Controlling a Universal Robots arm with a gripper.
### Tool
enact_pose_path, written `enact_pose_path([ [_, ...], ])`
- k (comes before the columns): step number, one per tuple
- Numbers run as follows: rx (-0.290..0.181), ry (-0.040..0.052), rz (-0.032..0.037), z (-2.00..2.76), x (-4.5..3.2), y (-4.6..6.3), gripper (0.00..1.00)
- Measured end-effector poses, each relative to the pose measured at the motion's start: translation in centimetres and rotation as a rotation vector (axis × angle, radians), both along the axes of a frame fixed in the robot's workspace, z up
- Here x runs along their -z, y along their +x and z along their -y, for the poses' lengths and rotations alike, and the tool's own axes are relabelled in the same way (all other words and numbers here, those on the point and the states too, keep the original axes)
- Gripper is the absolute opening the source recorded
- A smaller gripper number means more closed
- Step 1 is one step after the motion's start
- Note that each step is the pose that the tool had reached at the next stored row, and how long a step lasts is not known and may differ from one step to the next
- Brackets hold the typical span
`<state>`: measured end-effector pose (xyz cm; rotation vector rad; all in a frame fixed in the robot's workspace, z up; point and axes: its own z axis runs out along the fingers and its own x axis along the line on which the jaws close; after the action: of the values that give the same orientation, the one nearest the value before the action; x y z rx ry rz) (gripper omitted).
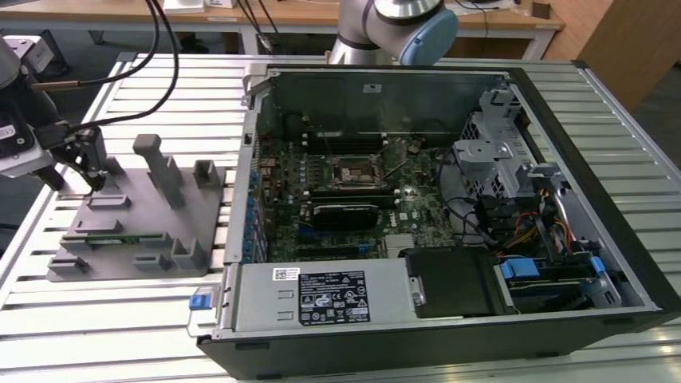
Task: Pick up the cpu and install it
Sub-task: 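Pick up the cpu and move it towards the insertion slot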
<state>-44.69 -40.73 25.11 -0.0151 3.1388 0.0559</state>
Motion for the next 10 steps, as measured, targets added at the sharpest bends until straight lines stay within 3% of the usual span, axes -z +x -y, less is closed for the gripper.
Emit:
enact_pose_path([
  [10,0.0,0.0,0.0,0.0,-0.38,0.0,0.54],
])
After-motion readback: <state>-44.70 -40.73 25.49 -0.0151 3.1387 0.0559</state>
